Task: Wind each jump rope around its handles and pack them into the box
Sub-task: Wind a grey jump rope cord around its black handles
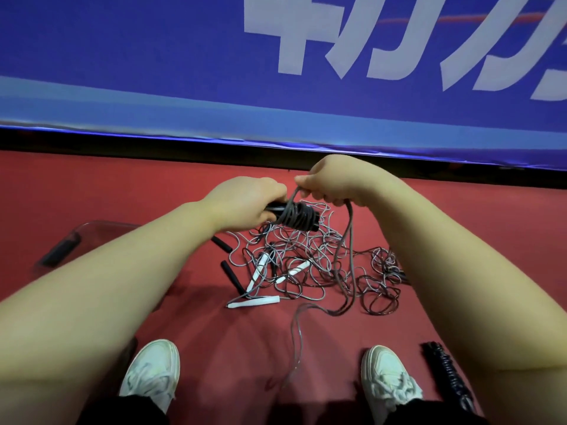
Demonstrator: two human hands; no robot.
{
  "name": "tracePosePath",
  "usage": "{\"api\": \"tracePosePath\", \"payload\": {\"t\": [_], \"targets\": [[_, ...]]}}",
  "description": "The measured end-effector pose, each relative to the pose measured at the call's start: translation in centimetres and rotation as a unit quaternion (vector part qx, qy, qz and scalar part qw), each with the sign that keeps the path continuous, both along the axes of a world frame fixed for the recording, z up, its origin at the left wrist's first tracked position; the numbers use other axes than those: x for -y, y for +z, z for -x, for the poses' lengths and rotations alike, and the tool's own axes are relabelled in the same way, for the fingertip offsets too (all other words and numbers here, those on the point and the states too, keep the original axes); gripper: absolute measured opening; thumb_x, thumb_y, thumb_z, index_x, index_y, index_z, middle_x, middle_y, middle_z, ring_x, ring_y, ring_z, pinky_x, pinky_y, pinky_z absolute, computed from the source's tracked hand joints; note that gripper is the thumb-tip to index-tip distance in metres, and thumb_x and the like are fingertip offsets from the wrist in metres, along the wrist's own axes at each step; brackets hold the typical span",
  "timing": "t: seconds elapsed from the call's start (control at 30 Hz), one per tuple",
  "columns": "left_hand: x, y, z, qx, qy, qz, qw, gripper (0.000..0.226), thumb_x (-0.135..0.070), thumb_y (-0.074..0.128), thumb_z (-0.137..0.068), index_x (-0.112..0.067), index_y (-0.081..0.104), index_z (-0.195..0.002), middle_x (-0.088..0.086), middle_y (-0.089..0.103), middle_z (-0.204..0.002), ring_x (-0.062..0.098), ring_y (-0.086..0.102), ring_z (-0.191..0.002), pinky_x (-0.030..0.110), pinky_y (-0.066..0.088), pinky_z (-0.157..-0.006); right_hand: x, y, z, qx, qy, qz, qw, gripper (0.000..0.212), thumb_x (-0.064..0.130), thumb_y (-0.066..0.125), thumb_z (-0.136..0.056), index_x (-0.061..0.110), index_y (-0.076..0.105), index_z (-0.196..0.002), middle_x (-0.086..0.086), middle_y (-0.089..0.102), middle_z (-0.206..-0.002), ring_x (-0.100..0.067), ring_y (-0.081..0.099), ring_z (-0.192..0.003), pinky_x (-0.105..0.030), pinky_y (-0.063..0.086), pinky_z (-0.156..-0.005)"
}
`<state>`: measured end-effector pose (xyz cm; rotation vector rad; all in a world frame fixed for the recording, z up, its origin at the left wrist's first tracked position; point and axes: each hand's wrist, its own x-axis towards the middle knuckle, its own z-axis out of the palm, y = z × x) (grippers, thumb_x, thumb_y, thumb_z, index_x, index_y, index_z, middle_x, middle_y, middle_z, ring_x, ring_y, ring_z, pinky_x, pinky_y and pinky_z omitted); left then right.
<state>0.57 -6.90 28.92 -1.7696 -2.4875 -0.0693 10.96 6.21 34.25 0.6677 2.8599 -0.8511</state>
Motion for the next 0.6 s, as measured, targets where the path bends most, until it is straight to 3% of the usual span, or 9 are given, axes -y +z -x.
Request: {"api": "tracePosePath", "payload": {"t": [0.13,0.23,0.37,0.47,0.6], "targets": [[-0.7,-0.5,-1.3,0.035,-0.020,0.005,0.999,0.032,-0.030,0.062,-0.089,-0.017,0.048,-0.115,0.003,0.060,-0.115,0.030,0.058,-0.101,0.033,0.040,-0.072,-0.7,0.0,-0.3,0.047,0.040,-0.166,0.984,0.040,0.039,0.043,-0.098,0.016,0.063,-0.074,-0.010,0.059,-0.083,-0.019,0.047,-0.060,-0.028,0.036,-0.055],[-0.8,-0.9,-1.9,0.083,-0.046,0.000,0.996,0.039,-0.029,0.066,-0.086,-0.015,0.039,-0.111,-0.002,0.060,-0.104,0.027,0.059,-0.092,0.029,0.034,-0.065,-2.0,-0.4,-0.5,0.046,0.039,-0.183,0.981,0.036,0.048,0.054,-0.089,0.014,0.067,-0.087,-0.007,0.059,-0.078,-0.020,0.051,-0.075,-0.028,0.036,-0.061],[-1.0,-0.7,-3.1,0.158,-0.092,-0.016,0.983,0.040,-0.024,0.068,-0.085,-0.019,0.039,-0.113,-0.004,0.059,-0.106,0.017,0.058,-0.090,0.028,0.040,-0.073,-4.2,-1.6,-1.0,0.005,0.053,-0.131,0.990,0.043,0.049,0.063,-0.082,0.008,0.063,-0.094,-0.005,0.056,-0.079,-0.017,0.049,-0.074,-0.027,0.038,-0.064],[-1.0,-0.3,-3.4,0.190,-0.101,-0.067,0.974,0.044,-0.024,0.071,-0.083,-0.023,0.048,-0.121,-0.001,0.062,-0.107,0.015,0.057,-0.090,0.026,0.041,-0.078,-5.5,-2.1,-1.9,-0.029,0.057,-0.031,0.997,0.030,0.045,0.062,-0.085,0.015,0.062,-0.080,0.003,0.052,-0.069,-0.010,0.045,-0.063,-0.021,0.036,-0.057],[-1.3,0.6,-4.2,0.303,-0.106,-0.153,0.935,0.036,-0.017,0.075,-0.080,-0.037,0.052,-0.099,-0.005,0.065,-0.099,0.010,0.062,-0.080,0.030,0.048,-0.078,-6.5,-3.0,-2.6,-0.062,0.048,0.115,0.990,0.035,0.042,0.059,-0.087,0.009,0.063,-0.077,-0.004,0.049,-0.065,-0.011,0.044,-0.058,-0.020,0.038,-0.056]]}}
